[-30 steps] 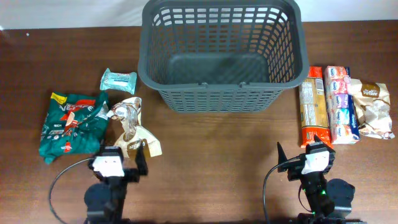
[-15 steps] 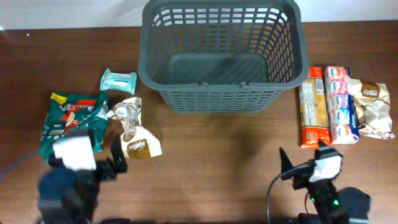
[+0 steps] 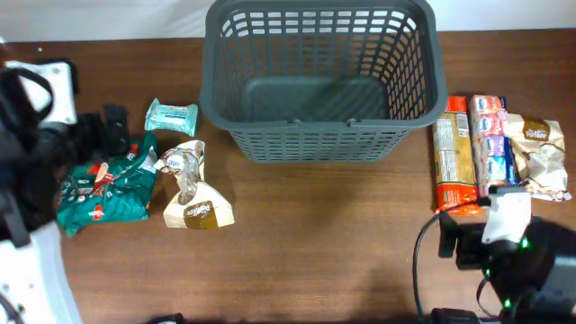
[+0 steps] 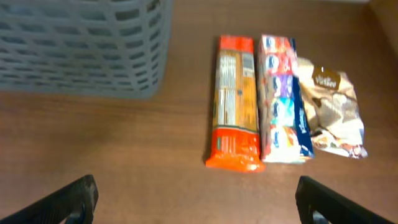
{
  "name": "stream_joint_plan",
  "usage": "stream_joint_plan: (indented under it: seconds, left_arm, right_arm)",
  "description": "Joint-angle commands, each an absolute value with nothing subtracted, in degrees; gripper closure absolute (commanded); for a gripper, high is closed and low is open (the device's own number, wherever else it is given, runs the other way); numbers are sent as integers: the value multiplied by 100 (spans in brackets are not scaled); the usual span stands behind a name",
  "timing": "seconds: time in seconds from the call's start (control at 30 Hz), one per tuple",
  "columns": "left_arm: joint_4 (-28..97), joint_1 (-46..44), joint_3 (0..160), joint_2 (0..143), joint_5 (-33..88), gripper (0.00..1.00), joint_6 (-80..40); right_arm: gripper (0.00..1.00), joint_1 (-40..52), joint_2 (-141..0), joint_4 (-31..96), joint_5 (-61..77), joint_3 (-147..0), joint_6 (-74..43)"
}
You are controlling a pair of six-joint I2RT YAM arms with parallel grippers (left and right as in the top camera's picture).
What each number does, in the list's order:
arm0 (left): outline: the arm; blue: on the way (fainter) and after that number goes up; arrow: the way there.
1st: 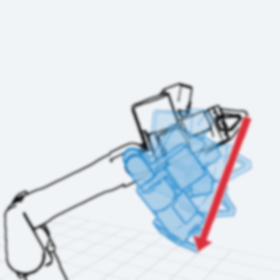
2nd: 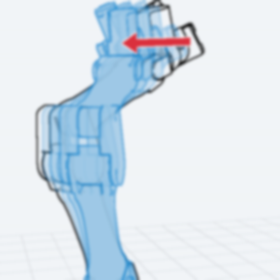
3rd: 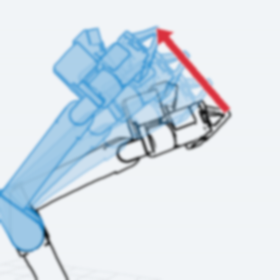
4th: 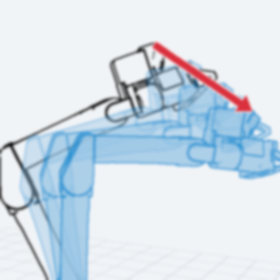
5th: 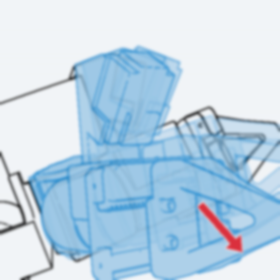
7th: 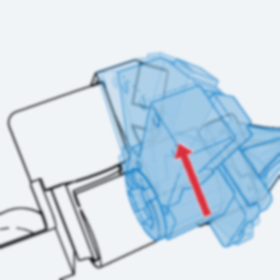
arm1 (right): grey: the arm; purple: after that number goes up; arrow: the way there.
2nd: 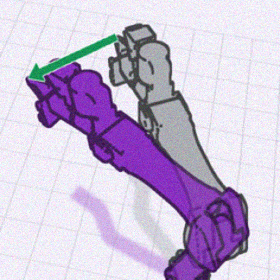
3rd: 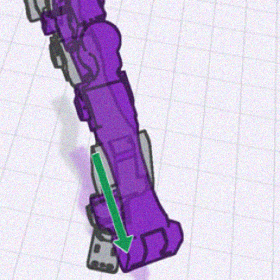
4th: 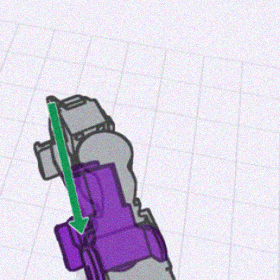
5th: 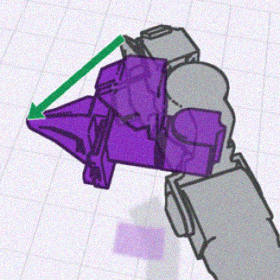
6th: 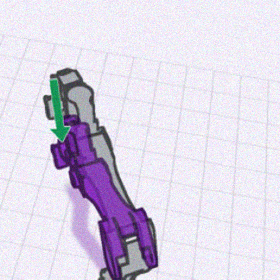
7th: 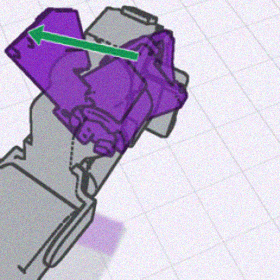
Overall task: Pack container
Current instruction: 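Reach the left gripper to the green Nescafé bag and grasp it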
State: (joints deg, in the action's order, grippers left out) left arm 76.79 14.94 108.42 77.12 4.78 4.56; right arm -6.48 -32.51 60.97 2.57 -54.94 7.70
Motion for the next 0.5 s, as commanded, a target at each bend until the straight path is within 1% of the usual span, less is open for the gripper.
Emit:
stream_joint_plan:
  seconds: [0.0, 0.2, 0.37, 0.47]
  left_arm:
    - [7972, 1754, 11052, 7957, 819, 1, 569]
    - [8204, 1754, 11050, 8088, 574, 1, 637]
    - [8101, 1761, 10940, 8453, -388, 1, 602]
    - [8361, 1839, 10910, 8921, -742, 1, 587]
  right_arm:
    - [1, -596, -3577, 6136, 342, -5664, 808]
    - [1, -596, -3986, 5889, 1286, -5664, 805]
    - [1, -596, -4248, 5889, 2268, -5664, 744]
    - [1, -596, -4372, 5905, 2379, -5664, 510]
